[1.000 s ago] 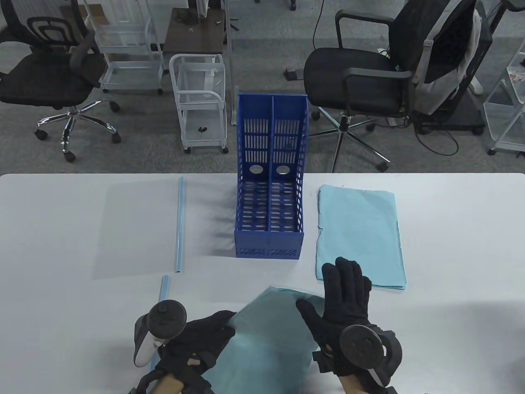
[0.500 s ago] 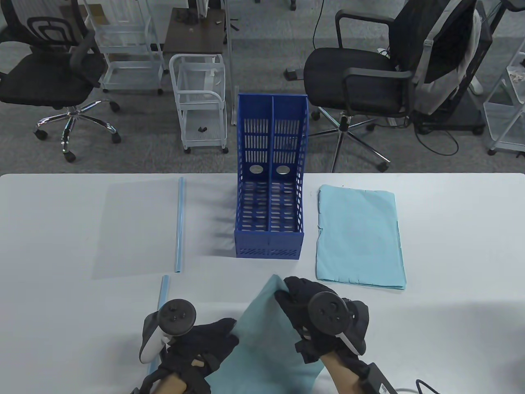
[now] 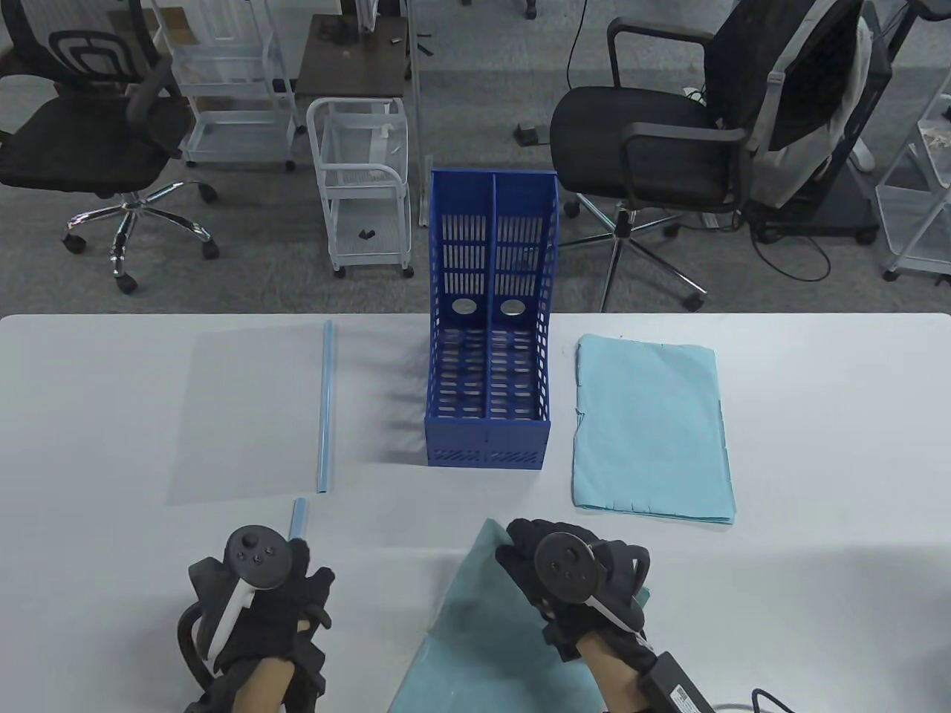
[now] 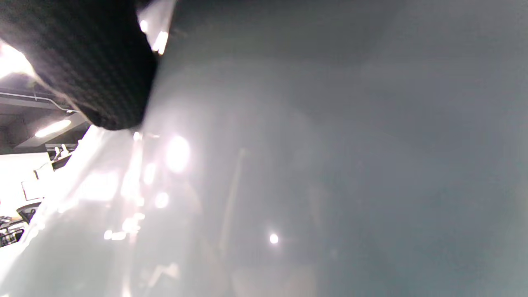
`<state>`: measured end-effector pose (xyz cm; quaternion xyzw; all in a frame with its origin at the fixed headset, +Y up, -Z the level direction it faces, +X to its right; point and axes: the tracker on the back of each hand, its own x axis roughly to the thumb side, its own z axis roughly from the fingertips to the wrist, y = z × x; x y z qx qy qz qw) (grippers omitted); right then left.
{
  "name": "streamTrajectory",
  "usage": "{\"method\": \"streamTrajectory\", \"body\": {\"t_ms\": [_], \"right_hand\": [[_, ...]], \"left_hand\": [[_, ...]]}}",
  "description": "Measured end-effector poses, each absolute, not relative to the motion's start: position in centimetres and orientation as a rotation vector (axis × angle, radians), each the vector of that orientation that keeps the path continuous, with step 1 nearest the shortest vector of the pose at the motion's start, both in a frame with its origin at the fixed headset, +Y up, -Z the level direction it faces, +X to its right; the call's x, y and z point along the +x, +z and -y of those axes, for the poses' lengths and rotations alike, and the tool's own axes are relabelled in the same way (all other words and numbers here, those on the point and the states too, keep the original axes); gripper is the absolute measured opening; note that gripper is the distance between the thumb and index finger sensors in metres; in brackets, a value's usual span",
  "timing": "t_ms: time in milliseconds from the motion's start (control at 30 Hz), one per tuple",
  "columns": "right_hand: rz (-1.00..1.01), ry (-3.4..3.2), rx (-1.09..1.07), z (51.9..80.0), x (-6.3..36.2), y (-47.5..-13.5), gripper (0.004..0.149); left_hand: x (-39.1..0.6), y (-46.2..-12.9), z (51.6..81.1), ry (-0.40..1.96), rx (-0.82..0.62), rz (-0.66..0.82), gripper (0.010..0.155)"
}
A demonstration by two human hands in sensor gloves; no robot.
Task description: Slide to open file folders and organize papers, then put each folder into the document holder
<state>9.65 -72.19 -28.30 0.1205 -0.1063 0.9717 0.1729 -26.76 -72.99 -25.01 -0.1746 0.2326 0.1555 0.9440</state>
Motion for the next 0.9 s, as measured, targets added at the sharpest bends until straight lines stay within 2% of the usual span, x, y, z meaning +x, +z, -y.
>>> {"method": "streamTrajectory", "body": {"t_ms": [200,333,667,733,800,867,900], "right_hand": [[0.295,2.764,0.373,72.4,9.4,-28.2,0.044],[0.287,2.759,0.383,72.4,9.4,-28.1,0.044],[0.259,2.756,0.426,72.7,9.1,-28.1,0.044],[0.255,2.749,0.447,72.7,8.9,-28.0,0.043],[0.231,2.740,0.473,72.7,8.8,-28.0,0.043],[0.199,2.734,0.486,72.6,8.8,-28.1,0.042],[0.151,2.735,0.503,72.6,8.9,-28.2,0.042]], "left_hand": [[-27.1,-26.4,75.3,0.157,-0.455,-0.579,0.066],[-26.3,-27.0,75.8,0.053,-0.430,-0.563,0.060],[-25.8,-27.4,76.1,0.021,-0.426,-0.590,0.056],[-26.0,-27.1,75.7,0.085,-0.439,-0.561,0.055],[-26.2,-26.6,75.0,0.256,-0.465,-0.489,0.054],[-26.1,-26.1,73.8,0.543,-0.399,-0.367,0.054],[-25.8,-26.2,73.1,0.715,-0.303,-0.264,0.054]]}}
